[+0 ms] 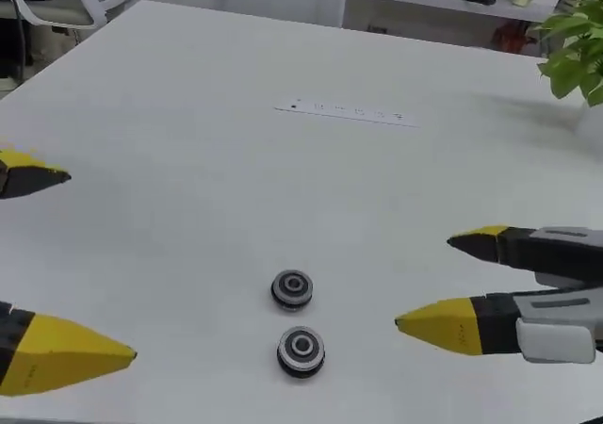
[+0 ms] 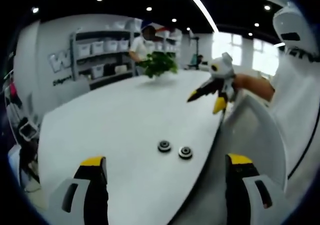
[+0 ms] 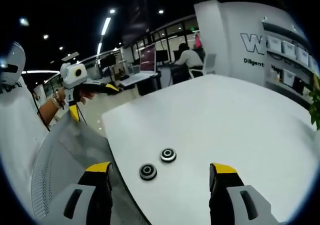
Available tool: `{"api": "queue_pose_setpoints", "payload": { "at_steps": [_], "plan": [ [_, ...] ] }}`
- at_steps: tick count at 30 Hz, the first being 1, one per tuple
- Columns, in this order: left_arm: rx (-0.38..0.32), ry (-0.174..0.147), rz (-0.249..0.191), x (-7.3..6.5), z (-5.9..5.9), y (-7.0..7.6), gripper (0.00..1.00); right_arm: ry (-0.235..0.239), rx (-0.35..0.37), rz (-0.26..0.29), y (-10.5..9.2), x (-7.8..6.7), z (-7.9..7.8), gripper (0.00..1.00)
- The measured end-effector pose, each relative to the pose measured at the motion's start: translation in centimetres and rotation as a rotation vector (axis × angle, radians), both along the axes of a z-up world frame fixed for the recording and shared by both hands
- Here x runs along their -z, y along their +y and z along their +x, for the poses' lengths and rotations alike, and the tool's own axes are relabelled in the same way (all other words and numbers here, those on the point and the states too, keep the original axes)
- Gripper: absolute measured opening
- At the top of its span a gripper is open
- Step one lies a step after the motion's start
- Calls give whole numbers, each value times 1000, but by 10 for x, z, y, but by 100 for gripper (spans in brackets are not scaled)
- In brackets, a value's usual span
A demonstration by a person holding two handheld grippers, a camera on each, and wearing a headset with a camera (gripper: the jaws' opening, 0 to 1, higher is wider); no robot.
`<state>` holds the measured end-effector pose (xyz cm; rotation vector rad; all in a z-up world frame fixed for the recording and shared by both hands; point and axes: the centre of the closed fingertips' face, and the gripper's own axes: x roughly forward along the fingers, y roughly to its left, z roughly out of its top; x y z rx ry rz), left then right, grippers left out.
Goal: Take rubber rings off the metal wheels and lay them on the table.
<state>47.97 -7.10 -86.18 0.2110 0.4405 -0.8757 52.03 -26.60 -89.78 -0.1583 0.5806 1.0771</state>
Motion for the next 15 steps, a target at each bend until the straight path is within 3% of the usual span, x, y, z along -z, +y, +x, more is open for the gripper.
{"api": "queue_pose_setpoints", "payload": {
  "at_steps": [7, 12, 15],
  "plan": [
    [69, -37, -7, -9, 15, -18, 99, -51, -76, 7, 18, -11, 8, 76],
    [163, -59, -23, -12, 20, -44, 97, -93, -132, 38, 36, -18, 14, 70],
    [195, -67, -36, -12, 26, -57, 97, -109, -163, 23, 46, -19, 18, 69]
  ]
}}
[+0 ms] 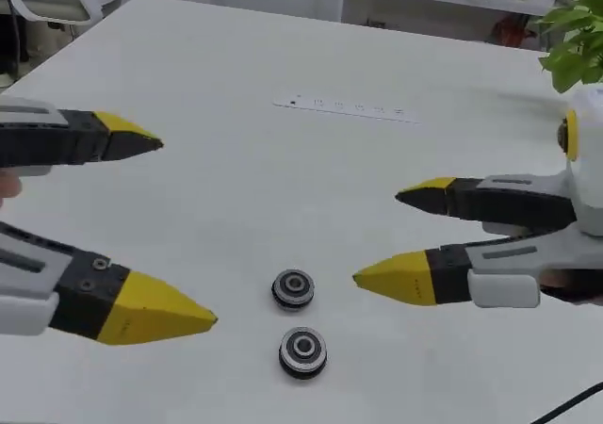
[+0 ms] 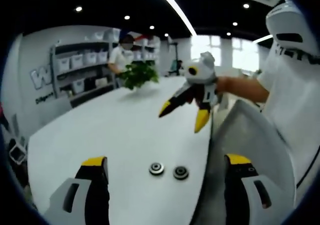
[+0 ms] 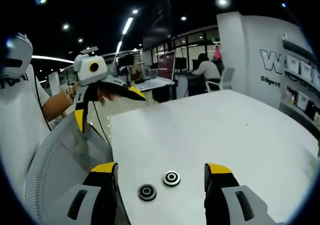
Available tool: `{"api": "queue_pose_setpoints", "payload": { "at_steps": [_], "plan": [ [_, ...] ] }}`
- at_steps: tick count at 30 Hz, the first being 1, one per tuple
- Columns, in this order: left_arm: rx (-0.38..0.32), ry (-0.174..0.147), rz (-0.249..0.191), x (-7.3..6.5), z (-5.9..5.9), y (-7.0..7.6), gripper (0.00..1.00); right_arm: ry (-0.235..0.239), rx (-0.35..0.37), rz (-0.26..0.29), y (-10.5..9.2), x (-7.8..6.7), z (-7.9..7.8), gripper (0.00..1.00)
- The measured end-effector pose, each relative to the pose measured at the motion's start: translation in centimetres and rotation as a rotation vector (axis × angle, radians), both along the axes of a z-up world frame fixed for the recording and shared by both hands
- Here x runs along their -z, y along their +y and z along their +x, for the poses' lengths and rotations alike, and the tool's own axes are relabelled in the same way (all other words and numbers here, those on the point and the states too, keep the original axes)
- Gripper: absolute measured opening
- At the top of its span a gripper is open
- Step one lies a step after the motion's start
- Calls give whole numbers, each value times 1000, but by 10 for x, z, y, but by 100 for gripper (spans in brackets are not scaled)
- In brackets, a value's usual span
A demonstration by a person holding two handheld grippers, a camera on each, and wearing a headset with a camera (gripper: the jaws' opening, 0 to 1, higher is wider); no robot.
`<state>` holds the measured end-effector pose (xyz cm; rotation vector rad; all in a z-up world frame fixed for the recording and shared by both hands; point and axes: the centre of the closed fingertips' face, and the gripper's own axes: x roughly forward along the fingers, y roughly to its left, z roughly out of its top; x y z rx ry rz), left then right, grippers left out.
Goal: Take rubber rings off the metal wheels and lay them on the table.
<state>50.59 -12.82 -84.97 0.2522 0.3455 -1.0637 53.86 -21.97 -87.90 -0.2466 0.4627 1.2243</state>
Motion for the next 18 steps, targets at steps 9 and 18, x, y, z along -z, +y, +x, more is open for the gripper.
{"api": "queue_pose_setpoints", "payload": {
  "at_steps": [9, 18],
  "plan": [
    [64, -75, -44, -5, 13, -36, 96, -34, -84, 14, 25, 3, 5, 63],
    [102, -67, -46, 13, 15, -62, 87, 6, -132, -21, 23, 40, -5, 56]
  ]
}}
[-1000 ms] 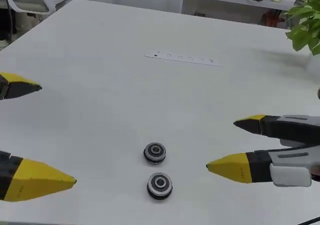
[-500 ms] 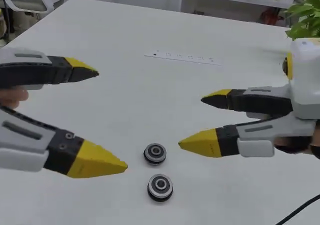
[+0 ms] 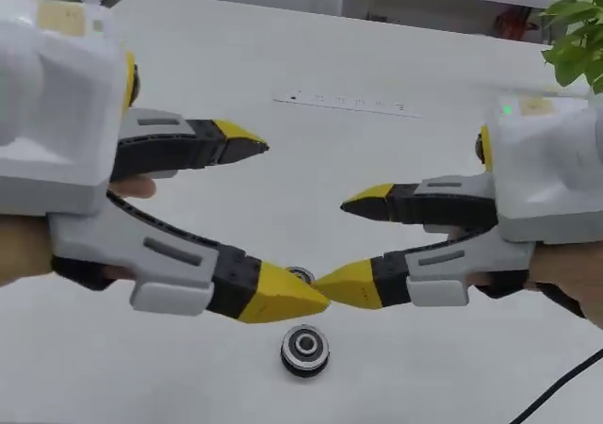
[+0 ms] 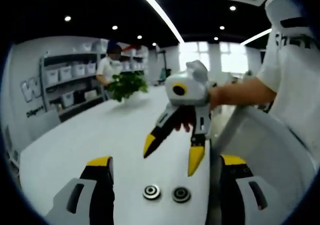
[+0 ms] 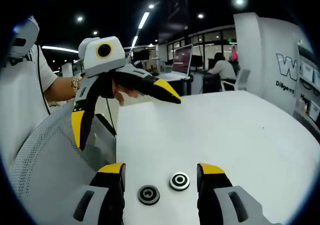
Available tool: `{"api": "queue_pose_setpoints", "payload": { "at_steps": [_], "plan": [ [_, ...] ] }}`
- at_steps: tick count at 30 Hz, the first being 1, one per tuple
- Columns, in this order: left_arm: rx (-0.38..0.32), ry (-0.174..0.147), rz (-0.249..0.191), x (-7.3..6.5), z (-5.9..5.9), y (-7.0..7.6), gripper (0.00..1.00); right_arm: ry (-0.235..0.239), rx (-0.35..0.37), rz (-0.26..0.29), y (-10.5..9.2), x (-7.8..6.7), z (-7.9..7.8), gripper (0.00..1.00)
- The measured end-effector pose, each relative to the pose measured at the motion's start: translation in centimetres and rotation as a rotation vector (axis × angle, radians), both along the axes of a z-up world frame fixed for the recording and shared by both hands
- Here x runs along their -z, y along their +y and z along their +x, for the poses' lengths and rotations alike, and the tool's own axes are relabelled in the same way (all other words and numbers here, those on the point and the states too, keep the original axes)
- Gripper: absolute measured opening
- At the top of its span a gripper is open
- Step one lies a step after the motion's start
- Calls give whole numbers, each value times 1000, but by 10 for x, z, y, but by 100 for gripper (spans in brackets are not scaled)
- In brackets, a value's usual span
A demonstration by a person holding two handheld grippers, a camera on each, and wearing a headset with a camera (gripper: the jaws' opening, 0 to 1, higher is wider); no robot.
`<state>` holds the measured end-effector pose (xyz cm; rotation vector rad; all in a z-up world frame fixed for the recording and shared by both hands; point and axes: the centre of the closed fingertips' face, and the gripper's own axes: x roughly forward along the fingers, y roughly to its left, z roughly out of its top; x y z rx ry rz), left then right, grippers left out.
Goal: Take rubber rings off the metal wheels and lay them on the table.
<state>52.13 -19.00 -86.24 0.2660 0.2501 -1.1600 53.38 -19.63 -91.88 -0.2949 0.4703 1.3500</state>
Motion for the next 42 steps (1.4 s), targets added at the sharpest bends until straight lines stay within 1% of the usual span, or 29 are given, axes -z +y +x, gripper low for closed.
{"api": "queue_pose_setpoints", "payload": {
  "at_steps": [1, 3, 6, 7, 8, 9, 11, 12, 13, 15, 16, 18, 19, 21, 22, 23, 24, 25, 26, 27, 28, 29, 30, 31, 35, 37, 38, 40, 42],
  "plan": [
    [10, -11, 9, 3, 1, -3, 86, 16, -9, 1, 1, 4, -2, 55],
    [25, -24, 21, 7, 3, -8, 81, 26, -23, -2, 3, 10, -5, 55],
    [41, -26, 15, 8, 7, -15, 79, 33, -43, -21, 1, 19, -8, 54],
    [50, -20, -7, 8, 8, -19, 78, 34, -46, -22, 0, 21, -8, 53],
    [58, -1, -27, 9, 7, -22, 76, 37, -47, -23, -1, 24, -8, 52],
    [58, 13, -29, 12, 8, -23, 73, 41, -46, -23, -2, 26, -8, 50],
    [49, 16, -25, 21, 12, -24, 70, 71, -27, -31, -7, 32, -7, 47],
    [36, 12, -20, 27, 14, -24, 70, 83, -1, -28, -10, 34, -4, 45],
    [25, 16, -20, 32, 16, -23, 70, 84, 3, -22, -11, 34, -4, 44],
    [10, 44, -19, 44, 16, -20, 68, 91, 12, -7, -13, 34, -4, 43],
    [9, 49, -12, 49, 15, -18, 67, 99, 17, -9, -14, 36, -4, 42],
    [15, 58, 34, 63, 12, -14, 62, 118, 21, -38, -18, 47, -6, 40],
    [18, 69, 31, 67, 10, -14, 59, 126, 18, -56, -20, 53, -7, 39],
    [28, 97, 8, 70, 5, -16, 53, 148, 12, -71, -20, 61, -10, 39],
    [41, 99, 18, 74, 2, -18, 51, 156, 7, -76, -20, 63, -12, 39],
    [67, 90, 53, 80, -1, -18, 50, 157, -1, -79, -18, 64, -14, 39],
    [76, 77, 84, 85, -3, -18, 48, 156, -15, -84, -17, 66, -17, 38],
    [77, 83, 96, 91, -5, -20, 46, 156, -35, -97, -17, 70, -21, 37],
    [81, 95, 95, 94, -6, -22, 44, 163, -43, -111, -17, 73, -23, 35],
    [102, 129, 104, 100, -11, -24, 43, 173, -51, -133, -18, 78, -26, 34],
    [109, 142, 118, 105, -13, -24, 41, 175, -57, -147, -18, 81, -27, 34],
    [113, 135, 133, 108, -13, -24, 39, 174, -68, -160, -18, 84, -29, 34],
    [132, 115, 161, 112, -15, -24, 38, 173, -76, -169, -18, 86, -31, 34],
    [134, 106, 173, 115, -15, -24, 37, 170, -82, -177, -18, 88, -32, 34],
    [118, 128, 180, 122, -13, -22, 33, 161, -91, -195, -17, 93, -33, 32],
    [115, 132, 198, 128, -11, -19, 30, 159, -100, -199, -16, 94, -35, 31],
    [105, 143, 199, 131, -10, -18, 29, 157, -101, -205, -16, 95, -35, 30],
    [98, 156, 199, 134, -9, -17, 29, 156, -101, -208, -15, 96, -35, 30],
    [104, 156, 199, 134, -10, -17, 27, 144, -104, -209, -14, 96, -35, 30]
  ]
}}
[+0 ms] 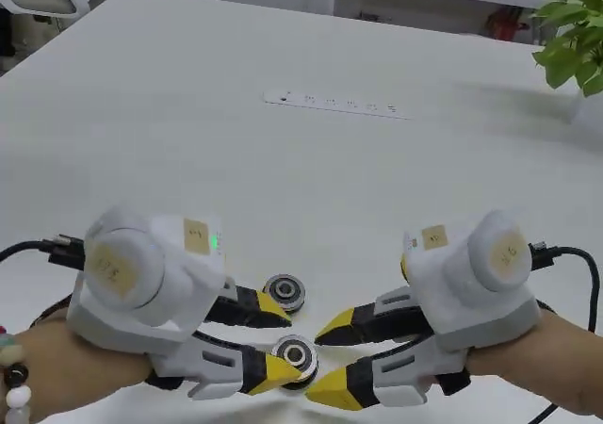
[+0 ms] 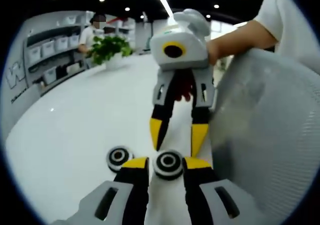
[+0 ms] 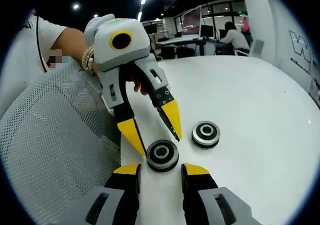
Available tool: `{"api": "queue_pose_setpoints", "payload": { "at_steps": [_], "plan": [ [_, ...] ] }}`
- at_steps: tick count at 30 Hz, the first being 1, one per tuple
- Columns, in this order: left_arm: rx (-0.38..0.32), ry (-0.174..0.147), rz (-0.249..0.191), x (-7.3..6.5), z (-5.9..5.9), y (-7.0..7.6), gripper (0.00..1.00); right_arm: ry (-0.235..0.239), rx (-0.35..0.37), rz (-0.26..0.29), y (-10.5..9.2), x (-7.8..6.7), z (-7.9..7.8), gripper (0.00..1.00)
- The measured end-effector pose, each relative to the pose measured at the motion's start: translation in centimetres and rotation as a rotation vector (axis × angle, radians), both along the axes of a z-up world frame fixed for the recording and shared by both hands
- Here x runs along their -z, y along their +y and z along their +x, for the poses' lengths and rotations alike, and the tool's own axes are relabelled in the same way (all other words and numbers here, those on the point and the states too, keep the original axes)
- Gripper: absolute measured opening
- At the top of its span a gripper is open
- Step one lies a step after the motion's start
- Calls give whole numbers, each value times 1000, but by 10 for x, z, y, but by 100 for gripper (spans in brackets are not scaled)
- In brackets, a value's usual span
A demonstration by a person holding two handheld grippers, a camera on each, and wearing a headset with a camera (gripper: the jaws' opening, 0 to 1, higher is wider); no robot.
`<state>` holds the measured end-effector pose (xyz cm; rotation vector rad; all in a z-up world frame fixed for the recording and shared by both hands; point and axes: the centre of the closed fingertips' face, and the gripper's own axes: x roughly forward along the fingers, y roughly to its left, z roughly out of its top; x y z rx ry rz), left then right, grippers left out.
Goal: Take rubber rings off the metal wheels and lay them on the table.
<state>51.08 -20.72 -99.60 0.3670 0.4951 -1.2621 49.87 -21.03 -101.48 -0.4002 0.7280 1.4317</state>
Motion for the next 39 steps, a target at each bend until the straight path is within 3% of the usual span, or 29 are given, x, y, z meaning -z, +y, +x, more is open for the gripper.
{"api": "queue_pose_setpoints", "payload": {
  "at_steps": [7, 26, 30, 32, 39],
  "plan": [
    [11, -10, 9, 5, 0, -1, 19, -27, -3, -10, 0, 2, 3, 26],
    [14, -24, -57, -4, -6, 0, 14, -91, -40, -32, -2, 5, 6, 16],
    [9, -17, -65, -3, -5, -1, 14, -129, -60, -71, -8, 9, 10, 5],
    [9, -17, -66, -2, -4, -1, 14, -104, -45, -57, -6, 8, 8, 4],
    [10, -23, -63, 1, -2, -2, 14, -99, -19, -71, -7, 7, 12, 0]
  ]
}}
